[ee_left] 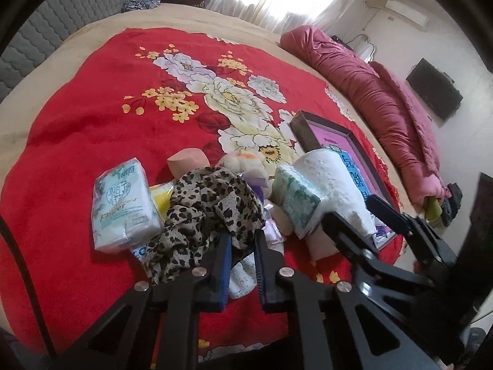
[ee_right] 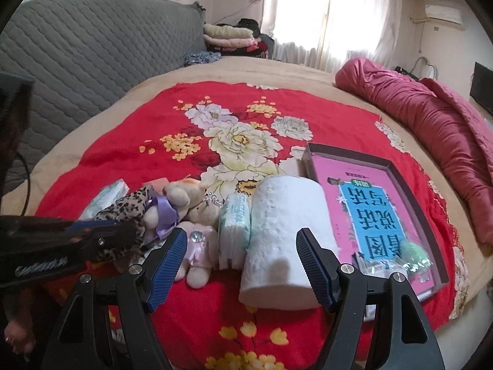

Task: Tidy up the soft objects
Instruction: 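Grasp the leopard-print scrunchie with the left gripper while the right gripper grasps the green tissue pack, then lift the scrunchie and tissue pack with both grippers and carry them over the tray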

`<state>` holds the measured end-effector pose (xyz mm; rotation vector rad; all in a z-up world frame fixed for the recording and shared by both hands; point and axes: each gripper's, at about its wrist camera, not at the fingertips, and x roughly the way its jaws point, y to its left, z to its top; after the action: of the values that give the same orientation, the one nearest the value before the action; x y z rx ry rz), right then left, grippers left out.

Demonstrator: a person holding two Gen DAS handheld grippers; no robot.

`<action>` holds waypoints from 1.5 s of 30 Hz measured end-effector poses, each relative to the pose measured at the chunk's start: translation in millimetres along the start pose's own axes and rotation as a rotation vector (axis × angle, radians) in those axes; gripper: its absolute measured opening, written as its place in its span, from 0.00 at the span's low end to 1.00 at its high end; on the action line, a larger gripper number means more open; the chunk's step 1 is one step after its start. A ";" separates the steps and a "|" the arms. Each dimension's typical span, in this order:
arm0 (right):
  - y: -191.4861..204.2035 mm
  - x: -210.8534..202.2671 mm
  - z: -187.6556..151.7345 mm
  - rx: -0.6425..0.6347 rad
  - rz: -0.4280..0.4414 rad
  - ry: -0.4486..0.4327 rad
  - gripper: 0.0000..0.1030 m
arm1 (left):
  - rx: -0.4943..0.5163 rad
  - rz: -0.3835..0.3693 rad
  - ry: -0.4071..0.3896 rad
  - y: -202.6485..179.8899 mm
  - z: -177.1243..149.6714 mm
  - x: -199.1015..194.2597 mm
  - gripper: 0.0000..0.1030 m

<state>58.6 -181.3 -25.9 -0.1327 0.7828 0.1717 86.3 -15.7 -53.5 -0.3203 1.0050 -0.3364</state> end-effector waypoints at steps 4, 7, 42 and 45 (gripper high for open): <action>5.3 17.4 6.0 -0.011 -0.013 0.022 0.73 | -0.006 -0.017 -0.008 5.5 -0.9 -2.2 0.12; 8.9 27.5 7.9 -0.026 -0.040 0.037 0.70 | -0.018 -0.030 -0.012 9.0 -1.8 -2.8 0.11; 22.0 28.3 -3.3 -0.041 0.032 -0.009 0.21 | 0.014 0.004 -0.059 13.5 -4.7 -5.5 0.07; 21.7 24.2 -3.0 -0.037 0.040 -0.016 0.21 | 0.021 0.008 -0.068 11.5 -5.7 -8.3 0.07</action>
<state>69.0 -158.1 -46.4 -0.1505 0.7669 0.2245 78.8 -2.5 -54.7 -0.3065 0.9354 -0.3261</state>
